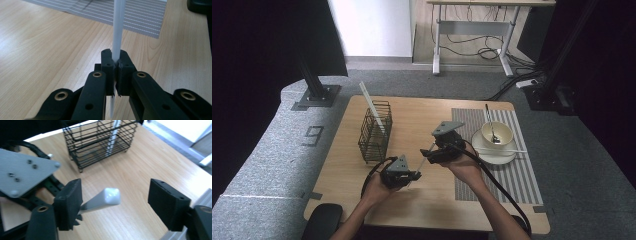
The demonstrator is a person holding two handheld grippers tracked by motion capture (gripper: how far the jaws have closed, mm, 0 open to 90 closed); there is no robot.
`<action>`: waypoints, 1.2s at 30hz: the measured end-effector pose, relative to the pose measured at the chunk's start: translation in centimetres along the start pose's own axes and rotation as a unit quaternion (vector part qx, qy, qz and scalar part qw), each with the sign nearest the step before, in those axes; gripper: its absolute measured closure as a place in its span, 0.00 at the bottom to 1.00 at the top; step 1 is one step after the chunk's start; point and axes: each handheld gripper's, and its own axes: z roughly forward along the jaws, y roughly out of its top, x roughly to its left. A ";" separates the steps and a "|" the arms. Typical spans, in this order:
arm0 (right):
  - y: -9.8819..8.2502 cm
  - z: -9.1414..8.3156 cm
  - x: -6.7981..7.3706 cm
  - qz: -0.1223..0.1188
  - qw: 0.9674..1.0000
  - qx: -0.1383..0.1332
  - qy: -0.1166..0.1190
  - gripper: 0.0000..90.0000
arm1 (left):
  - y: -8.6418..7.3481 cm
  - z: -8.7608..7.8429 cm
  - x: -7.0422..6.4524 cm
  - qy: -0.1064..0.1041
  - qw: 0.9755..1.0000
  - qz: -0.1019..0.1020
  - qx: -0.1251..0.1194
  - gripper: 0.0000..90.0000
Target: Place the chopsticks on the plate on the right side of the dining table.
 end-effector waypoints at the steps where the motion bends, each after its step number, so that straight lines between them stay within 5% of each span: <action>1: -0.2 0.0 -0.1 0.001 1.000 -0.004 -0.002 0.28 | 0.0 0.0 0.0 -0.001 1.000 -0.001 0.003 0.96; 11: -4.0 0.2 -1.9 0.036 0.999 -0.014 -0.036 0.27 | -0.4 0.2 0.3 -0.015 1.000 0.003 0.015 0.96; 21: -9.1 1.1 -4.2 0.097 0.993 -0.005 -0.063 0.26 | -0.6 0.6 0.3 -0.023 0.999 0.001 0.023 0.95; 36: -13.0 3.2 -5.4 0.114 0.990 0.044 -0.075 0.26 | -0.9 1.6 -0.1 -0.044 0.997 0.014 0.058 0.95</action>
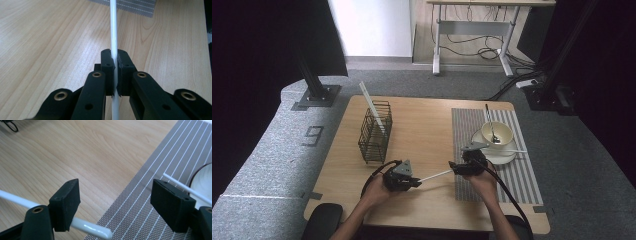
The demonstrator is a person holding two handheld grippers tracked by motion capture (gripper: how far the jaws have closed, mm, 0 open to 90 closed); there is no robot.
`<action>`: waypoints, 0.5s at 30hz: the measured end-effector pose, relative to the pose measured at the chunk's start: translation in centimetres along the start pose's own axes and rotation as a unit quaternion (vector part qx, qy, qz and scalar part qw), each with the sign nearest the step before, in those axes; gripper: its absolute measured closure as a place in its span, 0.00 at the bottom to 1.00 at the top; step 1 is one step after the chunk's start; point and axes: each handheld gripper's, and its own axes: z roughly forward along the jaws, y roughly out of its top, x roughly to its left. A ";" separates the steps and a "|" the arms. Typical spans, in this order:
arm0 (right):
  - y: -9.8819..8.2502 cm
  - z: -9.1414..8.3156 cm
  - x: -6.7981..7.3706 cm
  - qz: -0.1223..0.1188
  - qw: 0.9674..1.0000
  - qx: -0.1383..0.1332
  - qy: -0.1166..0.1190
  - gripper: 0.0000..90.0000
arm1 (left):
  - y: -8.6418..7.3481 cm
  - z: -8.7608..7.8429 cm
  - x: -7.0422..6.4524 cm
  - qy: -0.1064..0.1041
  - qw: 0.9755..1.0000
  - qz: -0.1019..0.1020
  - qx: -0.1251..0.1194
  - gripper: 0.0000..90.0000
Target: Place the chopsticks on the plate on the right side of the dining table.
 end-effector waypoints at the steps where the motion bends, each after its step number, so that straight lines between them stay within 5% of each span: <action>1: -0.1 0.1 0.0 -0.001 1.000 0.001 0.001 0.26 | 0.0 0.0 0.0 0.000 1.000 0.001 0.001 0.95; 7: -0.3 -0.2 -0.3 -0.001 1.000 -0.004 0.004 0.24 | -0.2 0.0 0.2 0.000 1.000 0.003 0.011 0.95; 15: -0.4 -1.0 -0.5 -0.009 0.999 0.001 0.039 0.18 | -0.6 -0.6 0.7 -0.001 0.999 0.010 0.032 0.95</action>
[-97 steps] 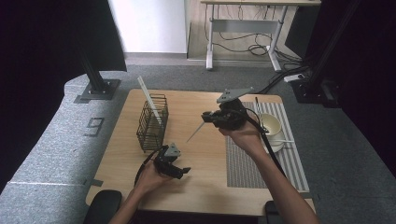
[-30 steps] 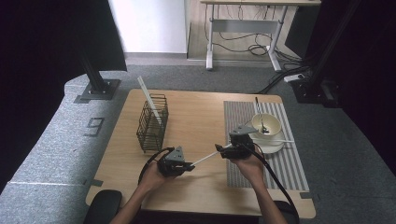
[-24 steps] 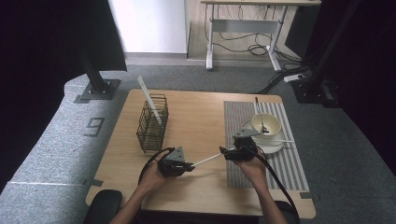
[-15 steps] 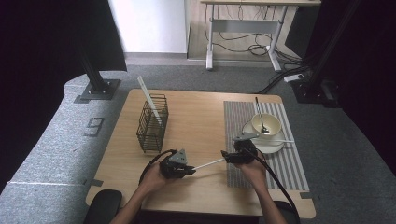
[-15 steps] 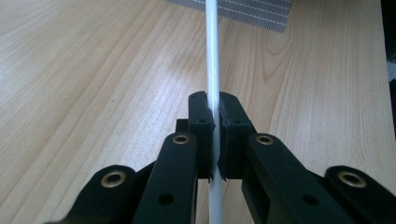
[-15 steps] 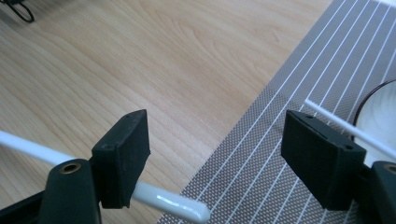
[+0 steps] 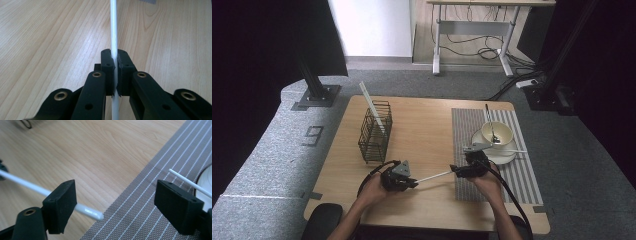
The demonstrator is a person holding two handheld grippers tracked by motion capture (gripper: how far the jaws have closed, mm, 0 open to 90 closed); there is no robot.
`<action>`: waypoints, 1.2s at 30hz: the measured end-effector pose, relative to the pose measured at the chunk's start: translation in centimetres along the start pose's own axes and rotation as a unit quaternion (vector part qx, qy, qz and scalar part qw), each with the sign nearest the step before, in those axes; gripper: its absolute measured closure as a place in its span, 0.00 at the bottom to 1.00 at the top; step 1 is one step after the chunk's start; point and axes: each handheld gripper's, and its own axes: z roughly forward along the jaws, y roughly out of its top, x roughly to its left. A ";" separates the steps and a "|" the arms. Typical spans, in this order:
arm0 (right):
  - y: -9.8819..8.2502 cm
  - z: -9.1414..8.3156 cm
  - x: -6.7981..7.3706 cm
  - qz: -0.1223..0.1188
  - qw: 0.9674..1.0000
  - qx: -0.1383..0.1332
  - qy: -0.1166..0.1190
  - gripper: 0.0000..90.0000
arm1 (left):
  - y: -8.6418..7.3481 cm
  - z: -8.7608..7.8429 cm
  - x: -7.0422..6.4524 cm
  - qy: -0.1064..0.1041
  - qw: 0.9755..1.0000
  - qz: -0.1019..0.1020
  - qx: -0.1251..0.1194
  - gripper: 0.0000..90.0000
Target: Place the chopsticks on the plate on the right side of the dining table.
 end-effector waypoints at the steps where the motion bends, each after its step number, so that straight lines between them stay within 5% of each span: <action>1: 0.0 -0.1 0.0 -0.004 1.000 -0.001 0.005 0.18 | -0.1 -0.1 0.1 0.000 1.000 0.000 0.002 0.95; 16: -0.9 -2.5 2.4 -0.053 0.995 0.036 0.071 0.16 | -0.4 -0.4 0.0 -0.035 0.998 0.034 0.026 0.95; 28: -1.9 -3.1 5.7 -0.111 0.981 0.090 0.129 0.15 | 0.3 -0.4 -1.2 -0.082 0.993 0.081 0.035 0.95; 36: -2.8 -2.6 7.3 -0.151 0.971 0.133 0.126 0.30 | 0.6 -0.3 -2.0 -0.105 0.987 0.108 0.051 0.95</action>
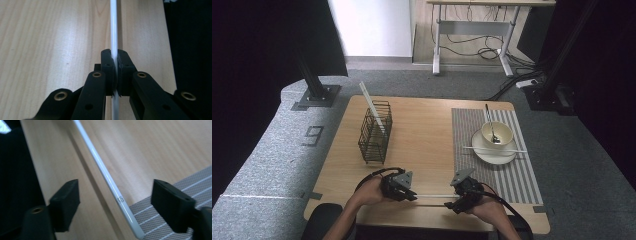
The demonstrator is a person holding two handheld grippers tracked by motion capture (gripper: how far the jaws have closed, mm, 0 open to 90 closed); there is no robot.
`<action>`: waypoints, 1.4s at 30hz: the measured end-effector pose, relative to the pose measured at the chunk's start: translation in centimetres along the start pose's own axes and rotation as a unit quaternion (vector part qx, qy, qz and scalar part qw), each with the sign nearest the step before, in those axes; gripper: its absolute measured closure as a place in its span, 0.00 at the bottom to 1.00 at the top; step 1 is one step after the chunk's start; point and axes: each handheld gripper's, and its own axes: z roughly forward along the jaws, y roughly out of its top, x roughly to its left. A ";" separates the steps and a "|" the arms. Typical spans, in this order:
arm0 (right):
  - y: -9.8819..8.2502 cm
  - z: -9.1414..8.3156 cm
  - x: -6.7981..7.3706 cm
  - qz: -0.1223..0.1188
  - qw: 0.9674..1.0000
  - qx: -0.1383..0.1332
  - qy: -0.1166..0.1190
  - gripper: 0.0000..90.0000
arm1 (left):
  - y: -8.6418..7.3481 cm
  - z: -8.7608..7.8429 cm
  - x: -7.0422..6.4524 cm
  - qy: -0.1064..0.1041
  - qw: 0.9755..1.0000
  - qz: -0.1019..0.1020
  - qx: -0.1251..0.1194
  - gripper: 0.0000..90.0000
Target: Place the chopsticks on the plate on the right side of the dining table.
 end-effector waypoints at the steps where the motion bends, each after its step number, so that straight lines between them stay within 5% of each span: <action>1: 0.0 0.1 0.2 -0.006 1.000 0.004 0.000 0.34 | 0.0 0.0 0.0 -0.002 1.000 0.002 0.003 0.95; 12: -0.2 0.6 1.5 -0.049 0.998 0.043 -0.010 0.68 | 0.3 0.1 -0.4 -0.015 1.000 0.020 0.009 0.95; 21: -0.1 0.6 2.0 -0.076 0.995 0.069 0.007 0.85 | 0.5 0.2 -0.7 -0.018 0.999 0.041 0.012 0.95; 30: 0.1 0.8 2.2 -0.103 0.991 0.086 0.026 0.90 | 0.2 0.3 -0.8 -0.004 0.998 0.063 0.007 0.94; 35: 0.2 0.4 2.4 -0.095 0.991 0.085 0.049 0.92 | 0.1 0.1 -0.7 0.016 0.997 0.070 -0.011 0.90; 42: 0.1 -0.3 2.1 -0.084 0.993 0.077 0.042 0.92 | -0.2 -0.3 -0.4 0.058 0.996 0.053 -0.034 0.66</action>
